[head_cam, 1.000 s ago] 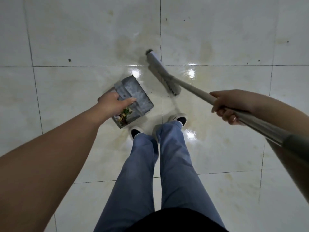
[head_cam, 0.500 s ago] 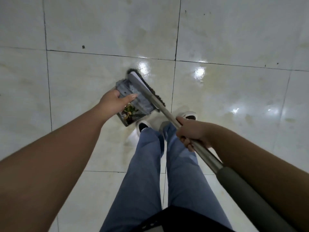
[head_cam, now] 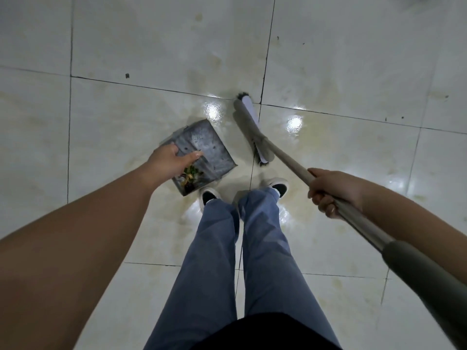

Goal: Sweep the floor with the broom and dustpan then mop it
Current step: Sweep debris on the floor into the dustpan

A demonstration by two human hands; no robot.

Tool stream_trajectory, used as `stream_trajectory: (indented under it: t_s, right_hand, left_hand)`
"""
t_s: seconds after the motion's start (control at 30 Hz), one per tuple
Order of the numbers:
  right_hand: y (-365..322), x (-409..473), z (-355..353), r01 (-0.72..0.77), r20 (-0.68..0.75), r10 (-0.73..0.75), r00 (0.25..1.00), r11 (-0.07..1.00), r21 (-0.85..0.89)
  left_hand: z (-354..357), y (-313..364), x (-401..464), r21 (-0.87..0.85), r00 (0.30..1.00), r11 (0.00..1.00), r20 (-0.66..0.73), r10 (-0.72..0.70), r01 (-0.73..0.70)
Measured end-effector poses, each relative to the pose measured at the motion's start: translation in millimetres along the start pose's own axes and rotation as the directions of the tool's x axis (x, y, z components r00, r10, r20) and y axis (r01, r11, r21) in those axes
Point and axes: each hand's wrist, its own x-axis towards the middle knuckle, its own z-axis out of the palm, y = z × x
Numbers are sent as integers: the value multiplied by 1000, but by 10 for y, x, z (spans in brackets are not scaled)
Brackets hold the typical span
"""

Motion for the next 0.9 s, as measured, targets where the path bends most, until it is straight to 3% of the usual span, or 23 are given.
stream_trajectory:
  t_s: [0.37,0.47,0.67,0.9]
  right_hand:
    - [-142,167,-9,-90,15,89,996,992,93]
    - [-170,236,-44,-122,39,117,992,972,200]
    - [-214,308,-179,-197,285,14,958,755,626]
    - [-197,326,-286,-229,386,-140,912,609,760]
  left_hand:
    - [40,-52,5,-67,999,997,-6,43,-43]
    - [28,-74,7,-33,1000,999,12,23,-22]
    - [11,-35,25,-90,999,995,37,33,-29]
    - [11,-9,36,-56,999,998,33,19,-17]
